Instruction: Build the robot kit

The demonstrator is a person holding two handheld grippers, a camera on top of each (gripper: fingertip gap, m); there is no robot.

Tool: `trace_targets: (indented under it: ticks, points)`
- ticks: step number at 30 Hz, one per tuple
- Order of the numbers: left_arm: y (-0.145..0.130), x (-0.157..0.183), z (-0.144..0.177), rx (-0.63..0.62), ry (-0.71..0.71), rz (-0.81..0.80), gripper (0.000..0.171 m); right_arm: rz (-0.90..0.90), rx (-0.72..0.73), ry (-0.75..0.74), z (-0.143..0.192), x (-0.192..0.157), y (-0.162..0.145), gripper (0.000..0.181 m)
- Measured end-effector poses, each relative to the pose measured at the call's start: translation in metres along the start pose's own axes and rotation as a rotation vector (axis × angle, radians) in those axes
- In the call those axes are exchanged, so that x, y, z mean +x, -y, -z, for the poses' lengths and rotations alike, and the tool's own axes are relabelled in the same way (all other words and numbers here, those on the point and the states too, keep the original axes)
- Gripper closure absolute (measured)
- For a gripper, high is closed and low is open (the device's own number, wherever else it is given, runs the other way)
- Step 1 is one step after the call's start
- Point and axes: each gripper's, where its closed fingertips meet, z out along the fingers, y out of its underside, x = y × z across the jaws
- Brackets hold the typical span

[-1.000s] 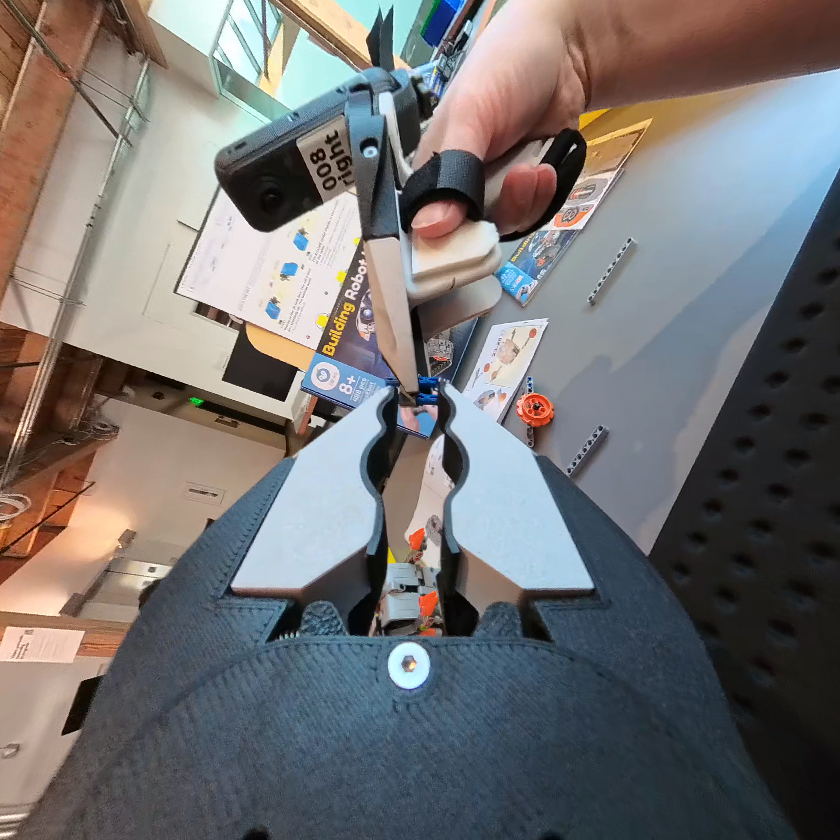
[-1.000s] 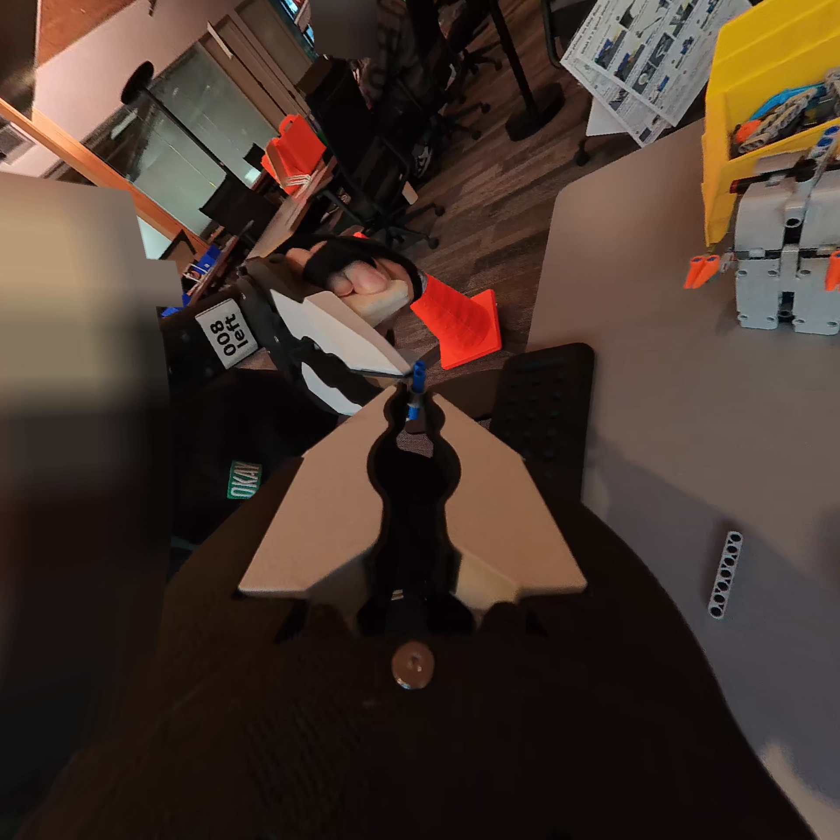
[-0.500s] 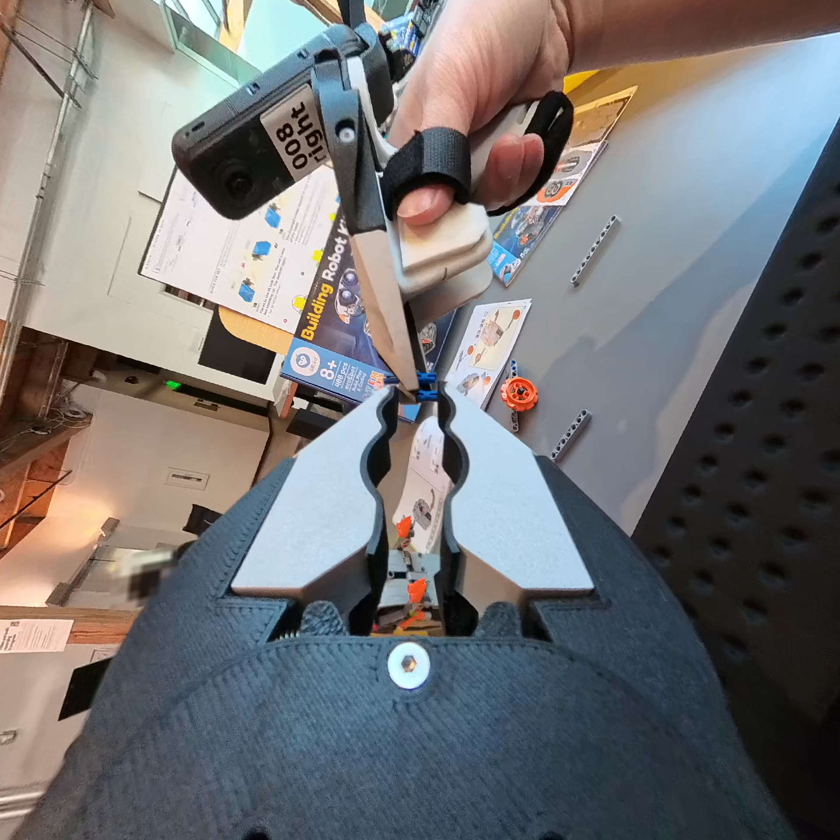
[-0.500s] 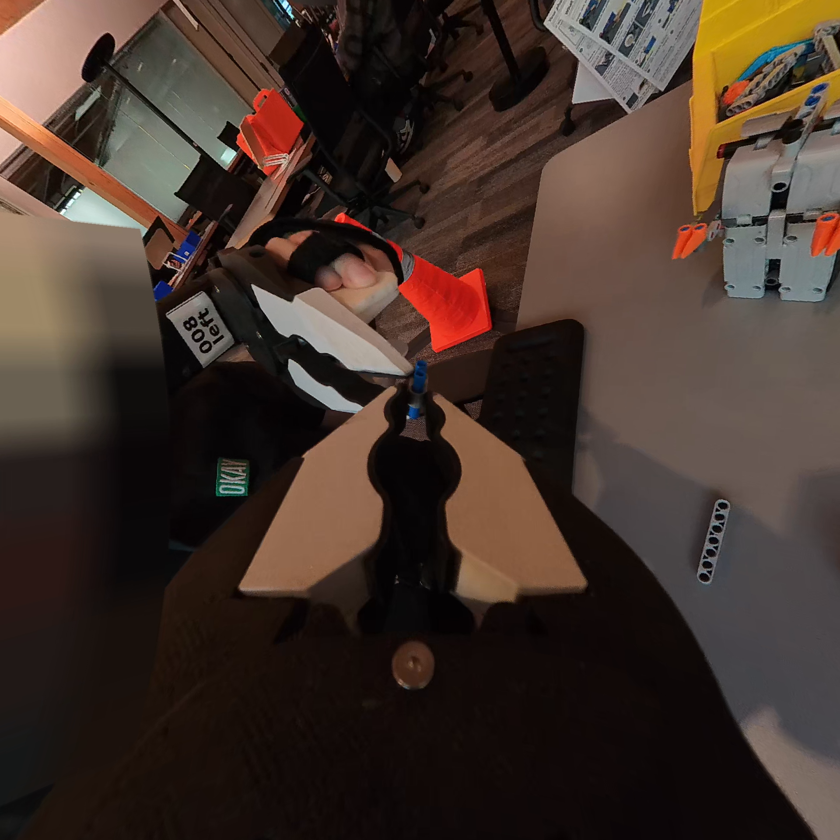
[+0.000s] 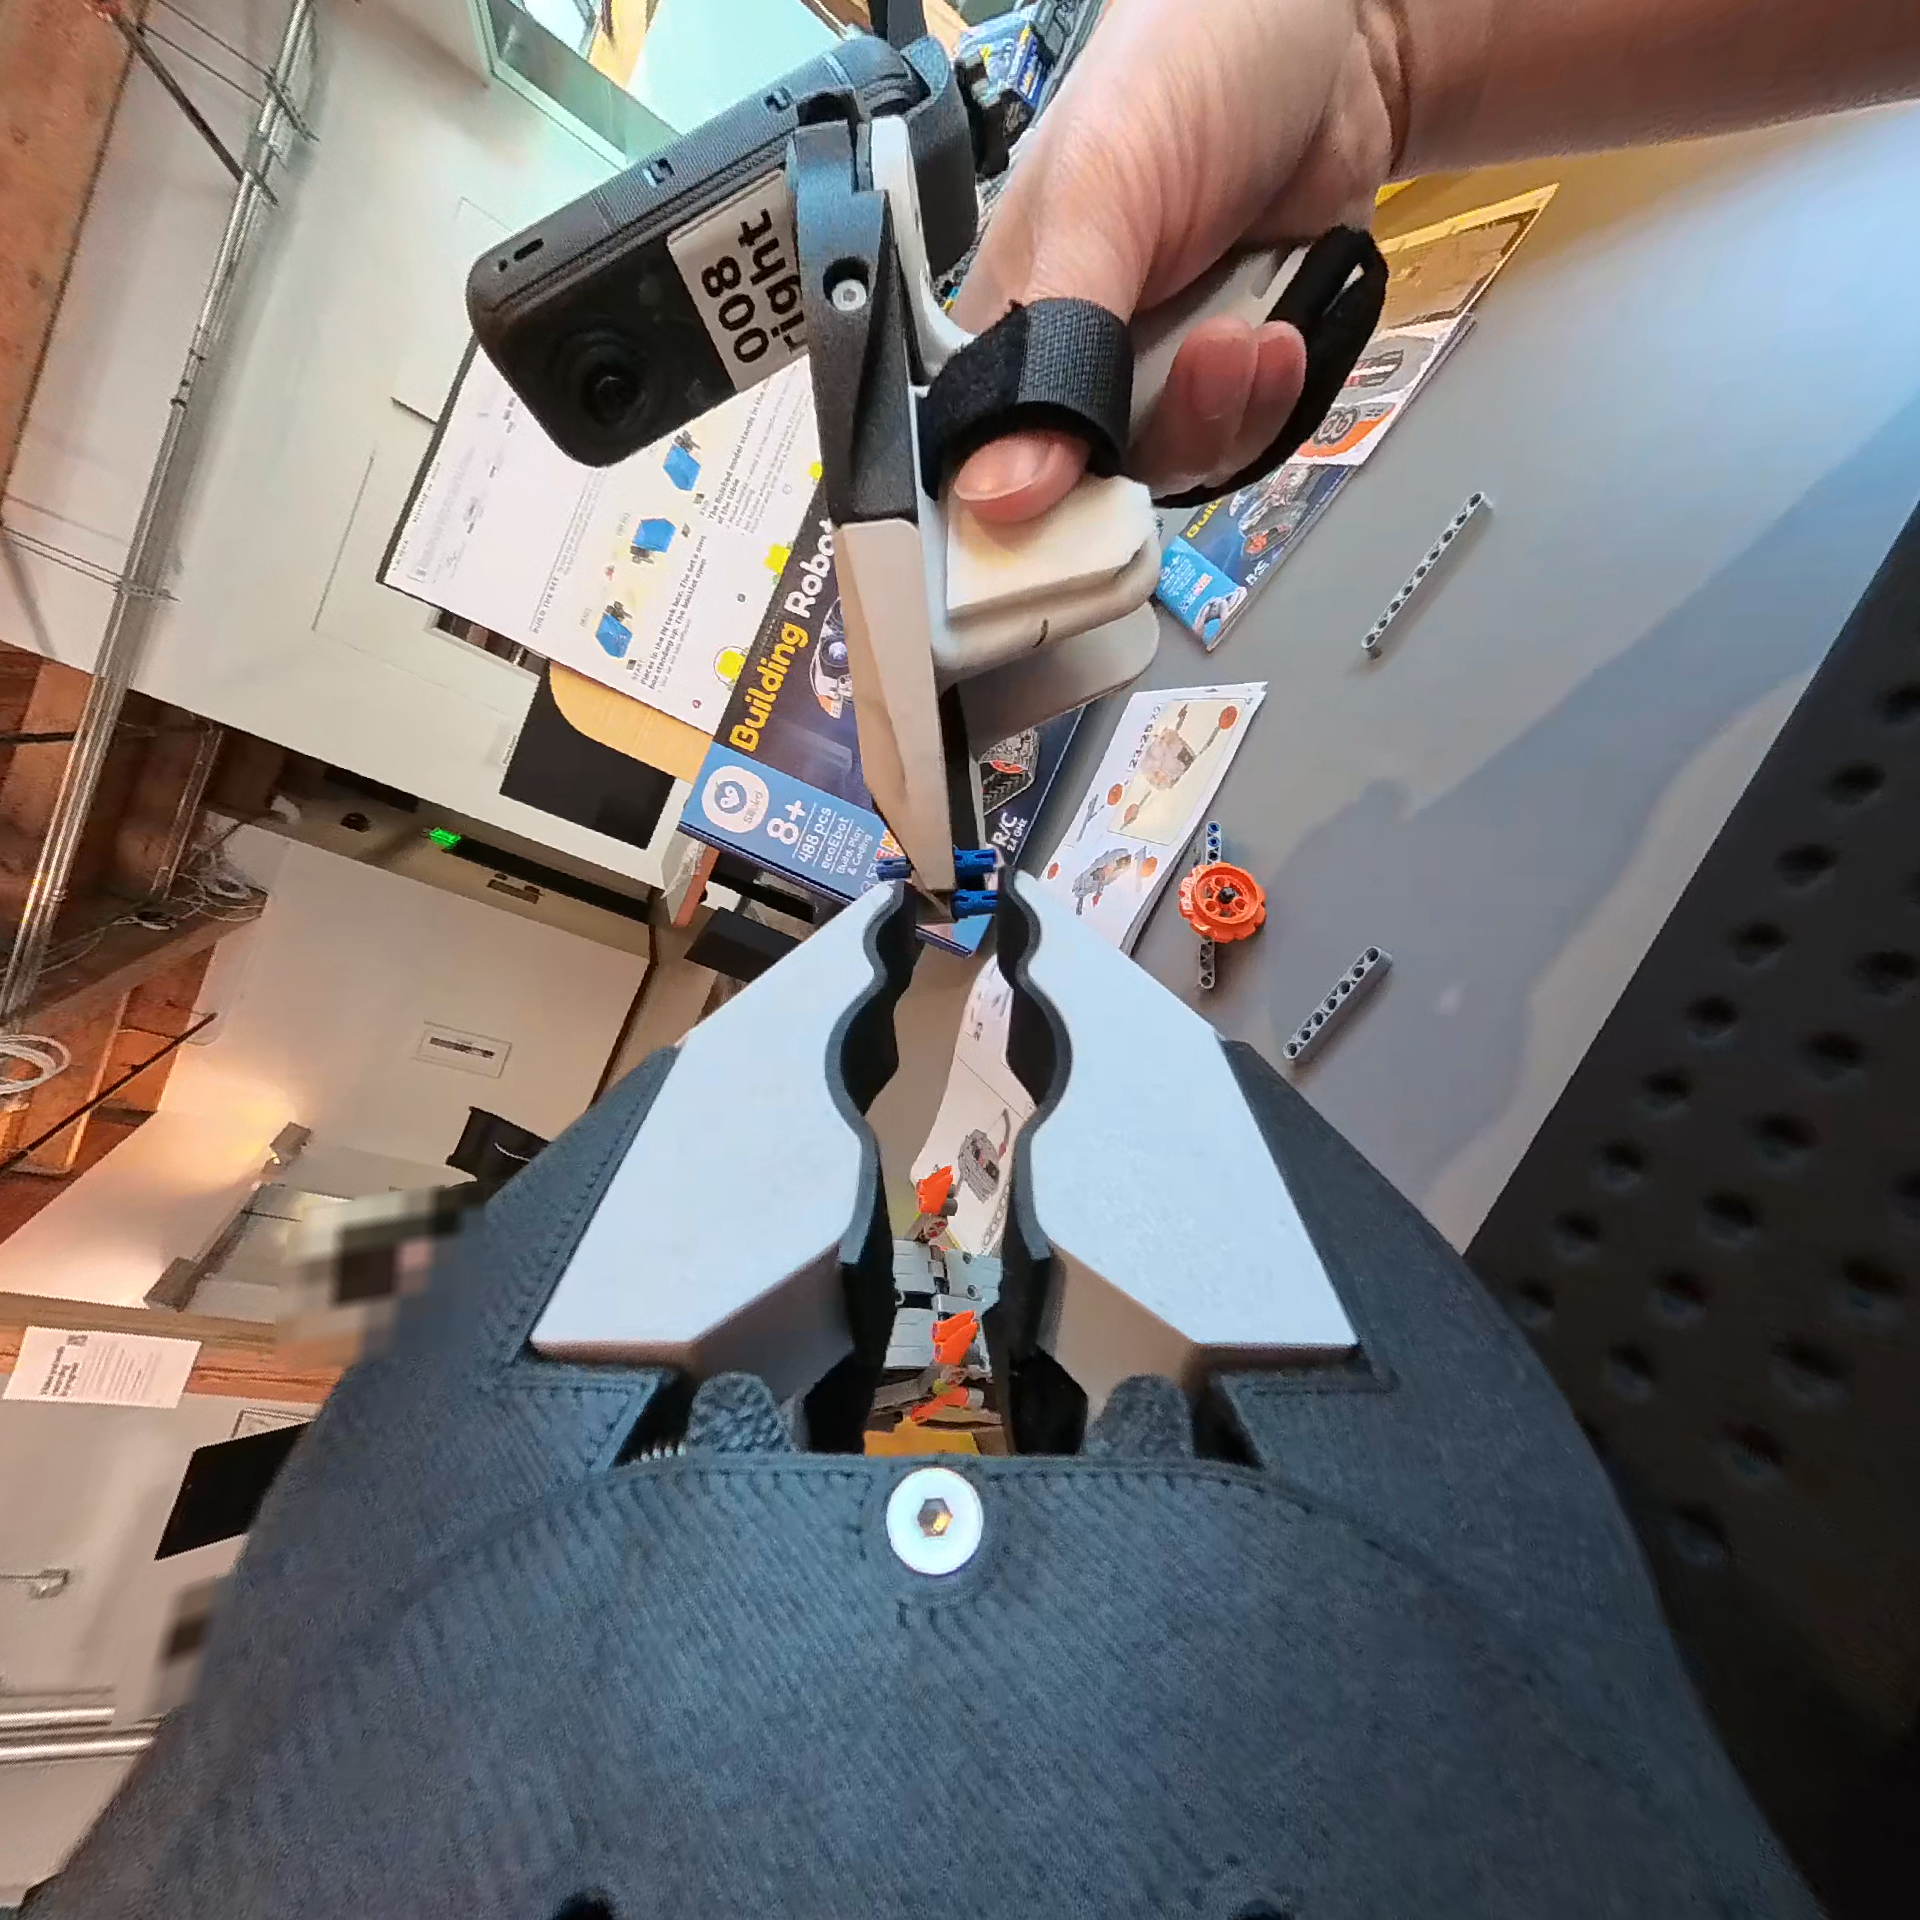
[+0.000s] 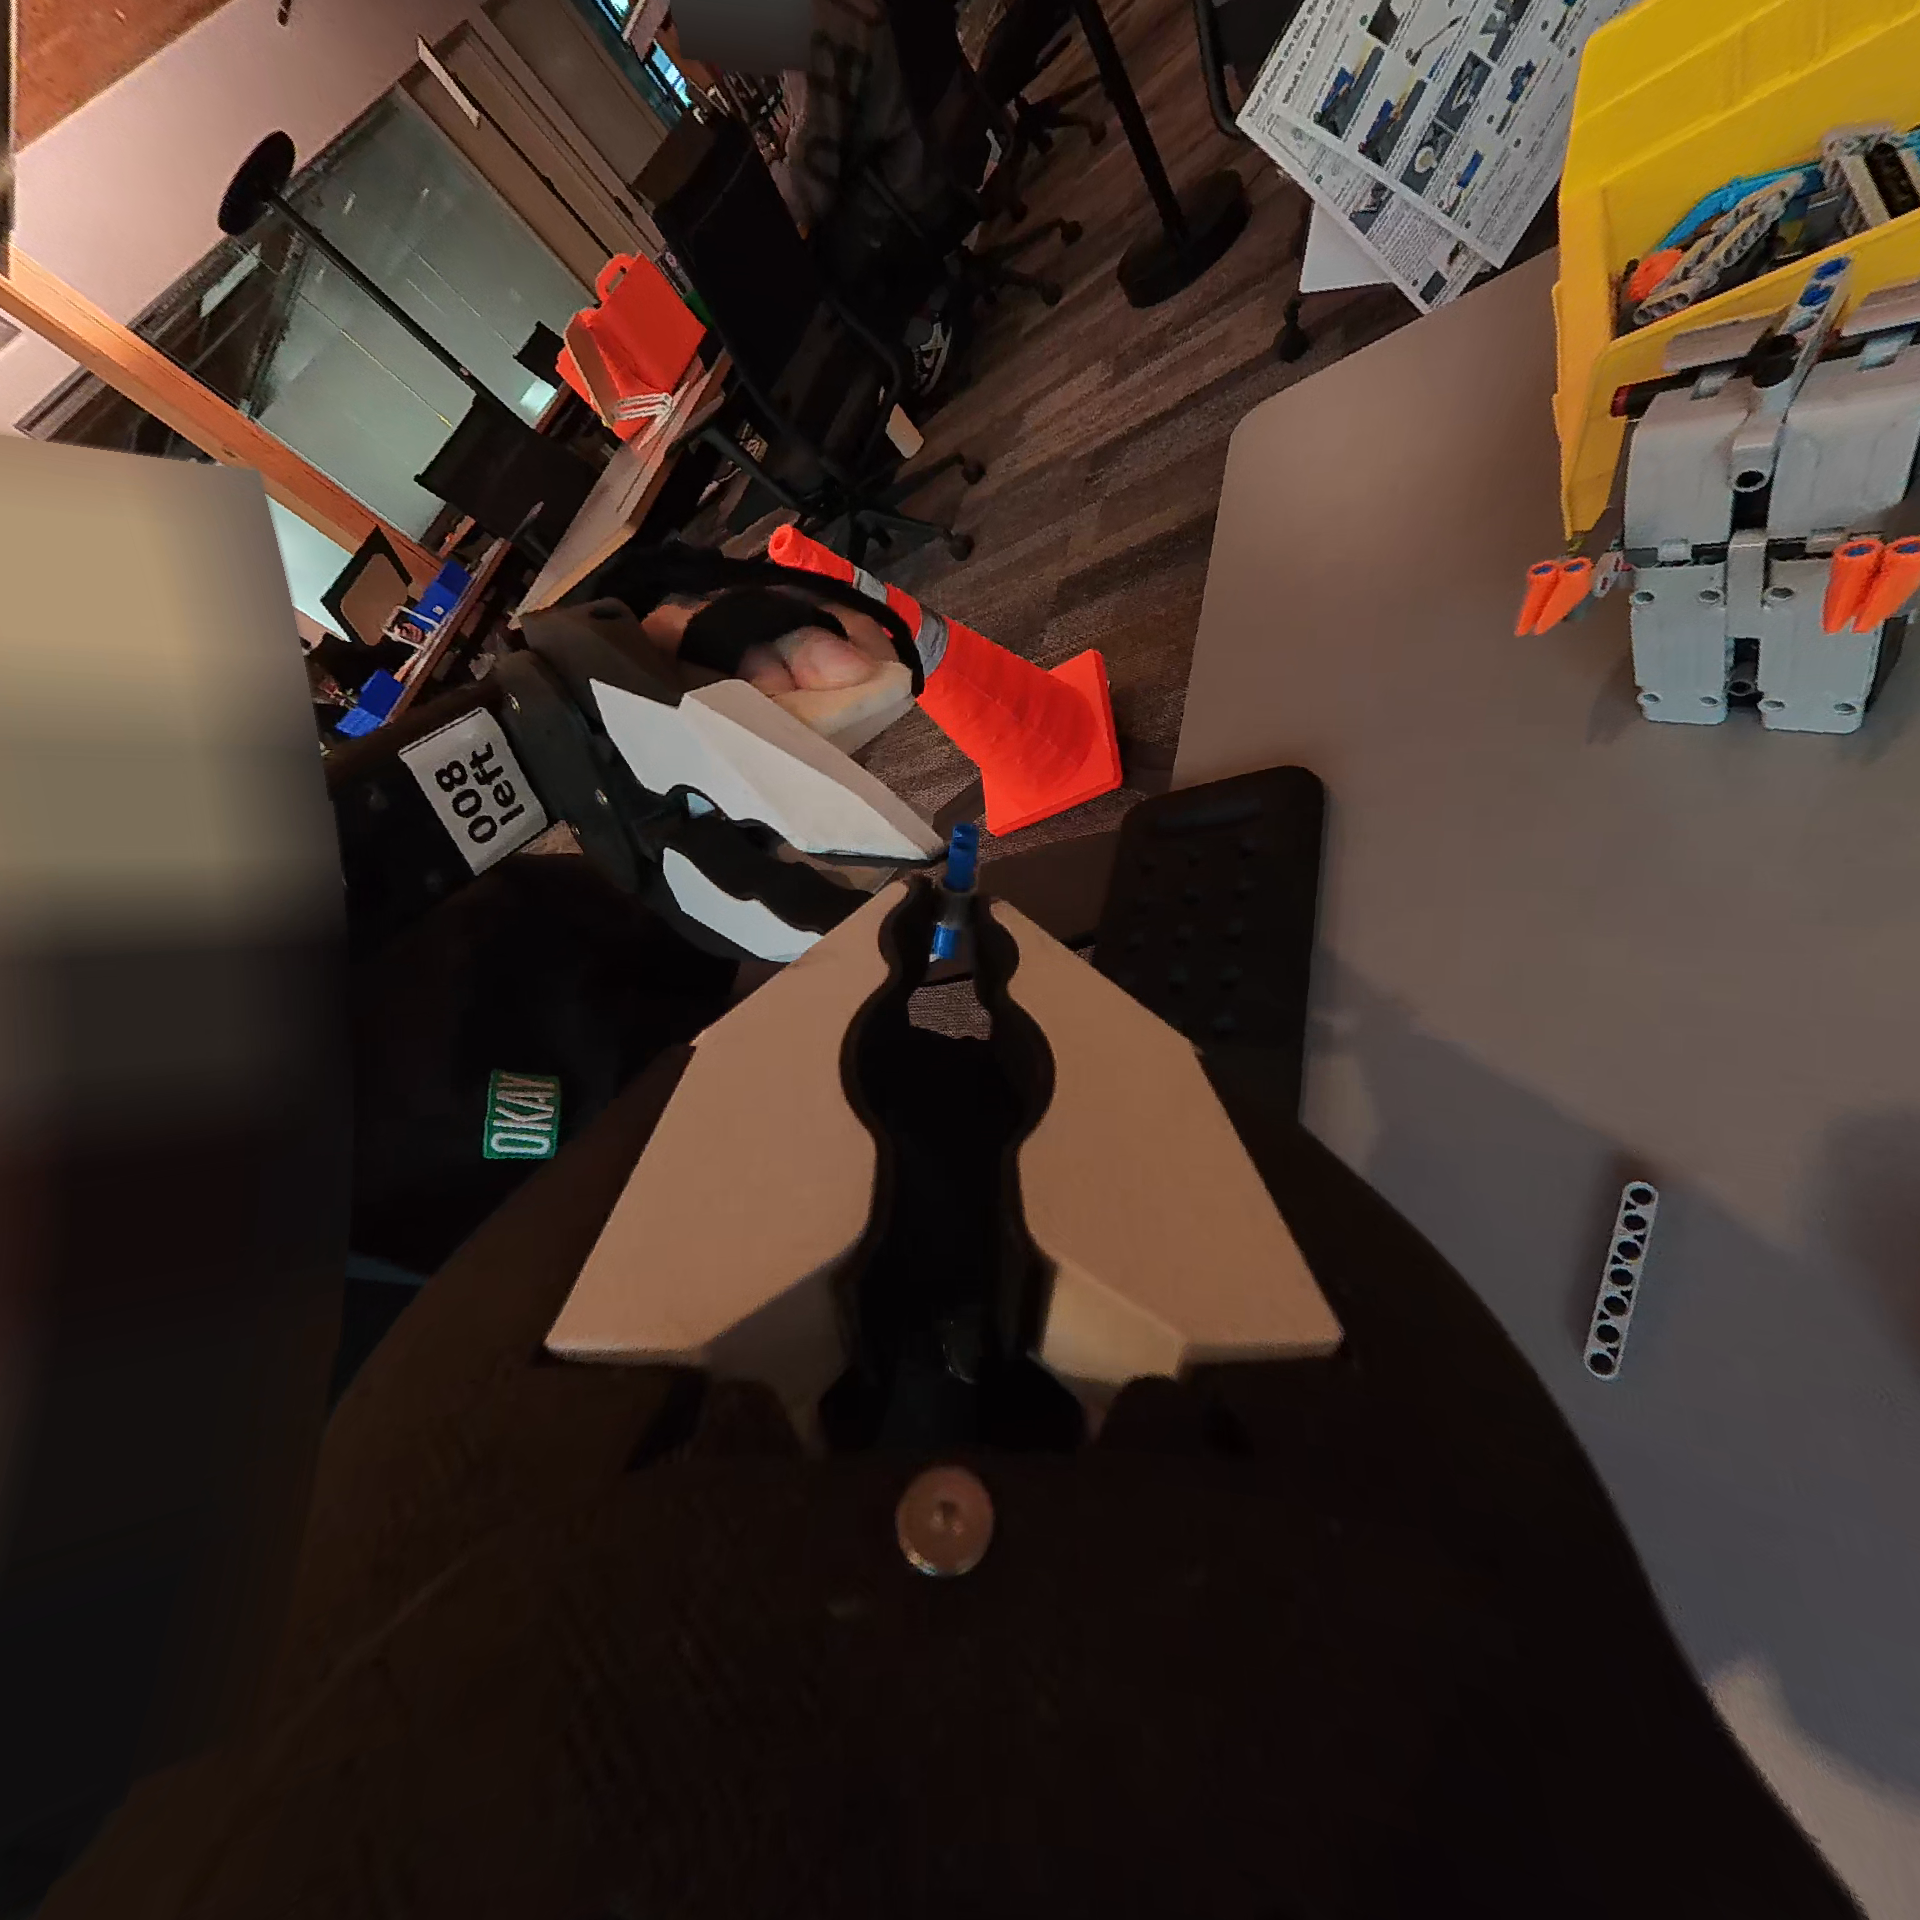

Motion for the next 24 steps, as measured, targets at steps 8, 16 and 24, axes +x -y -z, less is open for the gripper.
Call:
trace_targets:
  ticks: [8,16,24]
  points:
    - [-0.003,0.0,0.0,0.009,0.012,0.005,0.158,-0.013,0.005,0.023,-0.002,0.003,0.0,0.176]
    - [0.014,-0.012,0.01,0.203,0.083,0.087,0.143,-0.045,0.027,0.181,0.004,-0.016,0.004,0.177]
    - [0.032,0.003,0.017,0.387,-0.14,0.183,0.136,-0.045,-0.081,0.328,-0.006,-0.04,-0.015,0.176]
